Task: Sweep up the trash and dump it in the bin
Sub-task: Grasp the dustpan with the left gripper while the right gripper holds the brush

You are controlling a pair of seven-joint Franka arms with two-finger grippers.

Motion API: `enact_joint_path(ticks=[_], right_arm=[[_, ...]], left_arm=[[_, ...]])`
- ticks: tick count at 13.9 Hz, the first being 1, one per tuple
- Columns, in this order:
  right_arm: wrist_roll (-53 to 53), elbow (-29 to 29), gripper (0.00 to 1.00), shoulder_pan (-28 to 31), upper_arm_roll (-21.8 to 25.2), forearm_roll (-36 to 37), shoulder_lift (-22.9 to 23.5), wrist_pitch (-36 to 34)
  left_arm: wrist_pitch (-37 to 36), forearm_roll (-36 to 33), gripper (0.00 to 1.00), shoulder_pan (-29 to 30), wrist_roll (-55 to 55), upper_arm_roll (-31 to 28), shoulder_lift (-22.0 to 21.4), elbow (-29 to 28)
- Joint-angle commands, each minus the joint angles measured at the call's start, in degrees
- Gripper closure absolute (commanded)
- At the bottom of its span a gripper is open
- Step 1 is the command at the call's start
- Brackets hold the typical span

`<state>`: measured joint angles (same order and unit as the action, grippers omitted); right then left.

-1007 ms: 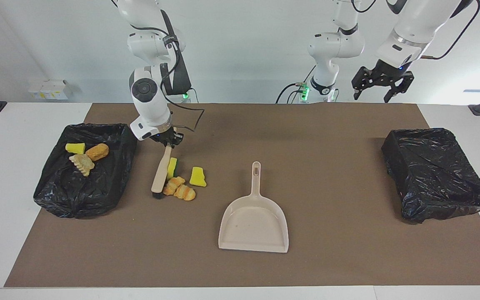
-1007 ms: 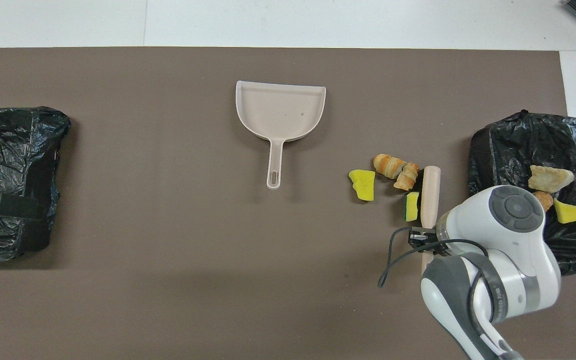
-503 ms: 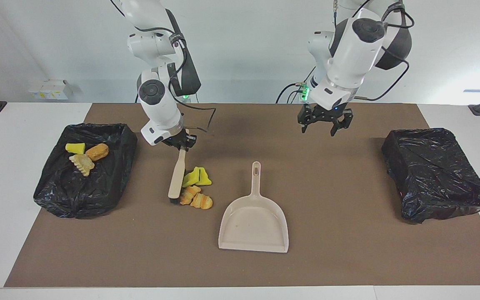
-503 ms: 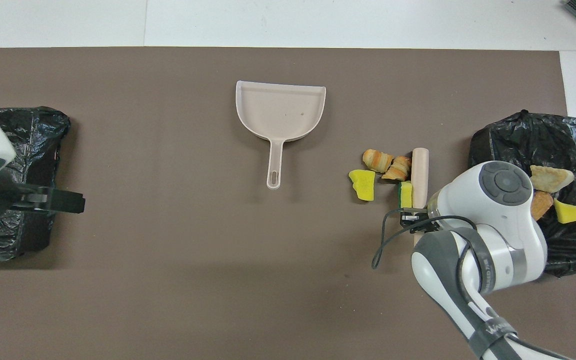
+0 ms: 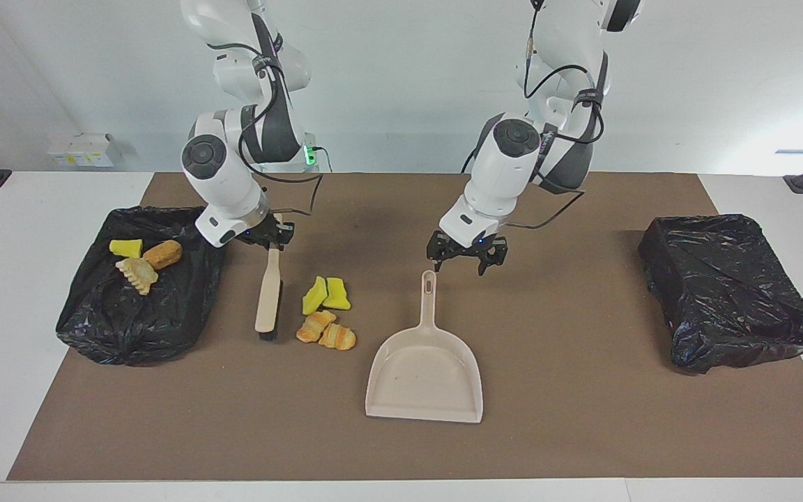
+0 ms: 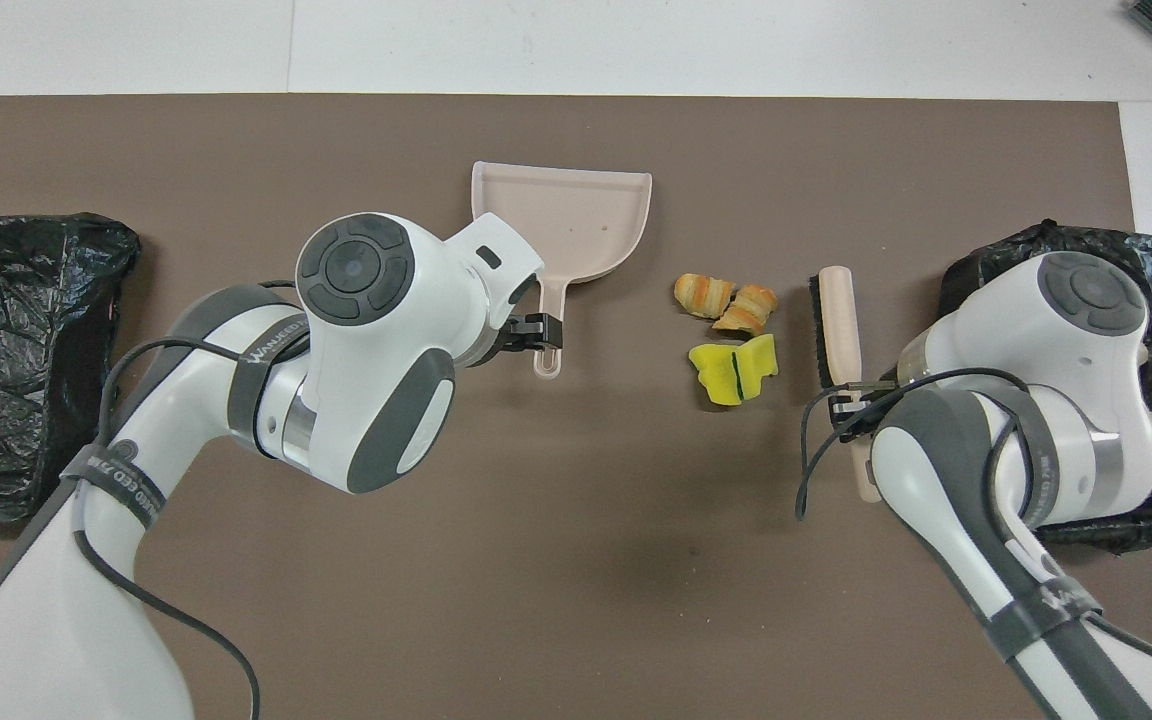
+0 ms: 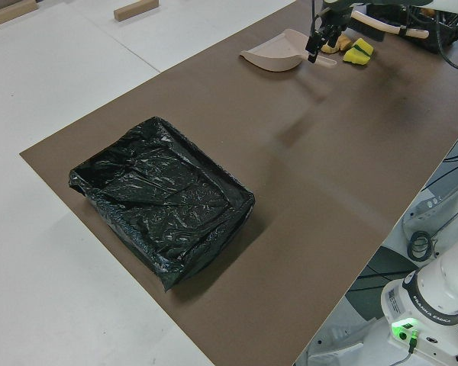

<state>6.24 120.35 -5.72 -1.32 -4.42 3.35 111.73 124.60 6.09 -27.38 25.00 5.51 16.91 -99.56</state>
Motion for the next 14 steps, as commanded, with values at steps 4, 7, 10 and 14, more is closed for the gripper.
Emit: enact_joint_path(ticks=[4,7,10,14], right_arm=[[-2.37,3.49,1.00,0.00,-0.70,2.74,-1.95,0.42],[-3.16,3.49,1.00,0.09,-0.70,2.83,-1.95,0.51],[-3.25,4.19,1.00,0.18,-0.70,2.83,-2.04,2.00],[-2.81,4.81,1.00,-0.17,-0.79,2.83,-1.95,2.62]], left_arm=[[1.88,0.77,0.00,-1.71,0.22,-0.59,3.39,1.65],[3.27,0.77,0.00,-1.71,0.04,-0.50,4.88,1.91],[4.43,0.86,0.00,-2.94,0.49,-0.41,8.93,6.12],[5.21,0.07,0.00,-3.72,-0.04,-0.15,11.21,7.27]])
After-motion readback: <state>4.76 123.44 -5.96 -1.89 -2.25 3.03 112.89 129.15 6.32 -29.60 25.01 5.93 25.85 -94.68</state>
